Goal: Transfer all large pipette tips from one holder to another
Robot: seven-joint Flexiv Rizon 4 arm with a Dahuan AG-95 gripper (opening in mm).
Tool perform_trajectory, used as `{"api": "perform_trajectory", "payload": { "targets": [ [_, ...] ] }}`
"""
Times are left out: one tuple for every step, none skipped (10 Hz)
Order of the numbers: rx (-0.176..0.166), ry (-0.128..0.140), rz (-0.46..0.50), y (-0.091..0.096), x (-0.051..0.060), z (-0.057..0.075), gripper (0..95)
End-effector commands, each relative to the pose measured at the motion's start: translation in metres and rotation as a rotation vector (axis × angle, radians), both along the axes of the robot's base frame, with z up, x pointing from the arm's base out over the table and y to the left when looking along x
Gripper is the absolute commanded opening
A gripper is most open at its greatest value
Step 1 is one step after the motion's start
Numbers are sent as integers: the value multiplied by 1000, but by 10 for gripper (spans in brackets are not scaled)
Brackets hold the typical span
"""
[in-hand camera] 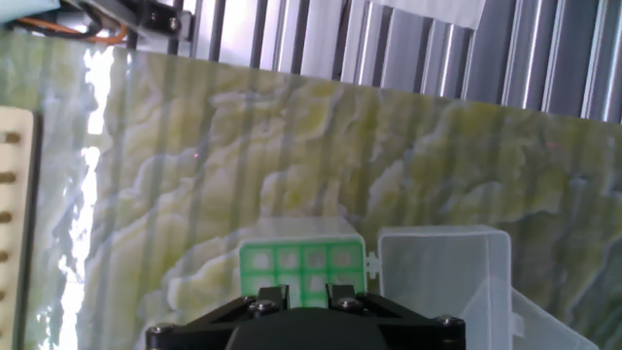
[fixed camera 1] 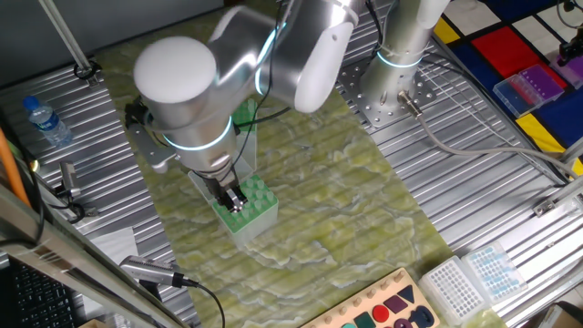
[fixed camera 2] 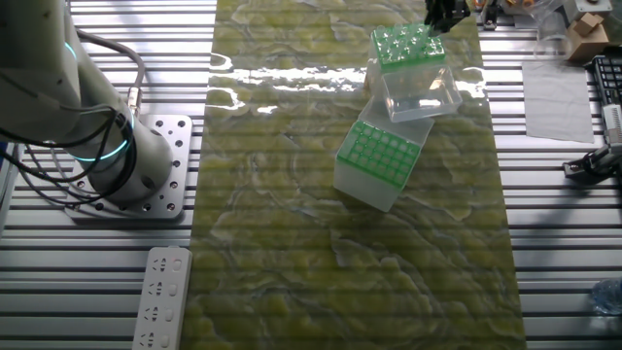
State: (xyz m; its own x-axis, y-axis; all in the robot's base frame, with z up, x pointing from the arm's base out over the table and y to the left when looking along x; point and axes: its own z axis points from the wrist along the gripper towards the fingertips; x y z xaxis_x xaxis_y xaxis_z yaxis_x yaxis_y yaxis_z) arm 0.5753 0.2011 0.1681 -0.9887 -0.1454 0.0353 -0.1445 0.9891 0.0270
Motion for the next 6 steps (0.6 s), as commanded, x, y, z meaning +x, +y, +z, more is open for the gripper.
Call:
{"api": "perform_trajectory", "payload": {
  "targets": [
    [1, -21, -29, 2, 2, -3, 190],
    [1, -21, -38, 4, 3, -4, 190],
    [4, -20, -70, 9, 8, -3, 190],
    [4, -19, -86, 12, 11, -2, 190],
    [7, -22, -100, 12, 11, -3, 190],
    [10, -24, -106, 12, 11, -5, 190]
  ]
}}
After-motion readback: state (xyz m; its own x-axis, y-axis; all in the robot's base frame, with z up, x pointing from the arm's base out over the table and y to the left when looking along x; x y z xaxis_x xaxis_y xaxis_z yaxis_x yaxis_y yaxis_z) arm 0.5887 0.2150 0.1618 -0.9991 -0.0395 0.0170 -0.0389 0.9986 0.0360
